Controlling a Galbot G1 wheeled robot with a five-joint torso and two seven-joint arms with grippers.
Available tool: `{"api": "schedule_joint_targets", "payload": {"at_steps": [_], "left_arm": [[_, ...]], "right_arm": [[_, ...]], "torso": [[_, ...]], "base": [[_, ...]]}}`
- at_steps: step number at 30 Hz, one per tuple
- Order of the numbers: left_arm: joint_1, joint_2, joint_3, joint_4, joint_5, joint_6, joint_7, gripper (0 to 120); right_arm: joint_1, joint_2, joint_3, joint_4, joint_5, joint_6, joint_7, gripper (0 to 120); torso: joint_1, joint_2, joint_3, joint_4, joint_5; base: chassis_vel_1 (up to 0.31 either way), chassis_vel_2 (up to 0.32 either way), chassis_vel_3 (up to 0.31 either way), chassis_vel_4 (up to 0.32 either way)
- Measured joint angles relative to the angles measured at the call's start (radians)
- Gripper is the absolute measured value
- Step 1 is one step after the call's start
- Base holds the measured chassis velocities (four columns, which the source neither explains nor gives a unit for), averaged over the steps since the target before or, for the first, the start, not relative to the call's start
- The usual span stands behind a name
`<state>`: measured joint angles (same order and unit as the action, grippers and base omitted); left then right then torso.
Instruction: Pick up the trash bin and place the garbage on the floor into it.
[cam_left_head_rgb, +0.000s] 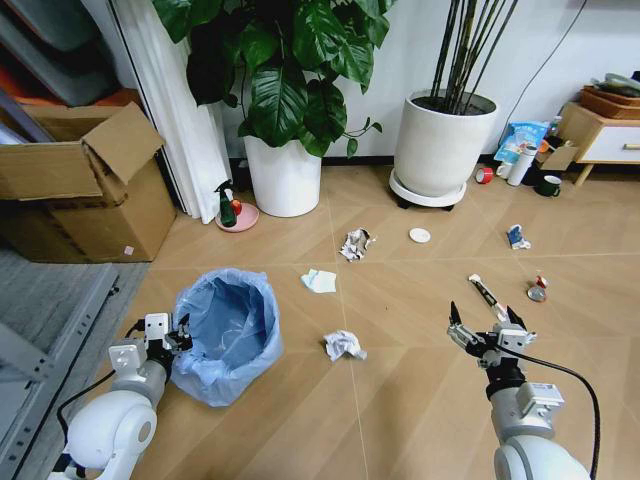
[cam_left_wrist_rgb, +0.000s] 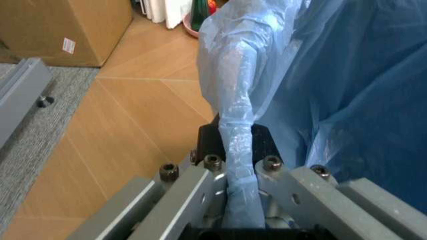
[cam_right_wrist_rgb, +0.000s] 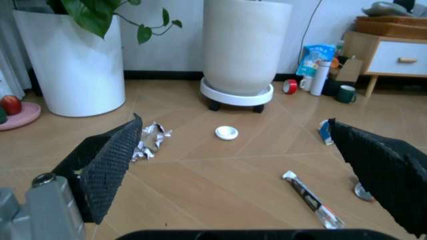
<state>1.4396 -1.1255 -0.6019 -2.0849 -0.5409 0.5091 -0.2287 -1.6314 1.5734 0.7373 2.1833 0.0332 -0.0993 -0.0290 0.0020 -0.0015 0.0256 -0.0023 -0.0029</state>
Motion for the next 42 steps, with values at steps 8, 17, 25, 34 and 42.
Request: {"api": "schedule_joint_targets", "payload": {"at_steps": [8, 17, 25, 34, 42], "left_arm": [[0.001, -0.001, 0.0, 0.001, 0.001, 0.0, 0.001, 0], [0.005, -0.004, 0.0, -0.005, 0.0, -0.001, 0.002, 0], [0.002, 0.007, 0.008, -0.01, -0.006, -0.007, 0.018, 0], [0.024, 0.003, -0.002, -0.033, 0.011, -0.013, 0.019, 0], [0.056, 0.019, -0.026, -0.081, -0.006, -0.013, 0.005, 0]], "right_arm": [[0.005, 0.0, -0.002, -0.009, -0.002, -0.001, -0.001, 100], [0.004, -0.002, -0.008, -0.013, -0.002, -0.002, -0.006, 100], [0.021, -0.141, -0.047, -0.096, 0.008, -0.009, -0.1, 100], [0.103, -0.495, -0.276, -0.271, 0.109, -0.062, -0.16, 100], [0.356, -0.682, -0.652, -0.48, 0.201, -0.089, -0.188, 100]], "torso": [[0.0, 0.0, 0.0, 0.0001, -0.0001], [0.0, 0.0, 0.0, 0.0, -0.0002], [0.0, 0.0, 0.0, -0.0002, -0.0002], [0.0, 0.0, 0.0, 0.0003, -0.0002], [0.0, 0.0, 0.0, 0.0, -0.0002]], "base": [[-0.106, 0.105, 0.107, -0.113], [-0.15, 0.14, 0.153, -0.139], [-0.059, 0.059, 0.027, -0.044], [0.0, 0.0, 0.0, 0.0], [0.0, 0.0, 0.0, 0.0]]}}
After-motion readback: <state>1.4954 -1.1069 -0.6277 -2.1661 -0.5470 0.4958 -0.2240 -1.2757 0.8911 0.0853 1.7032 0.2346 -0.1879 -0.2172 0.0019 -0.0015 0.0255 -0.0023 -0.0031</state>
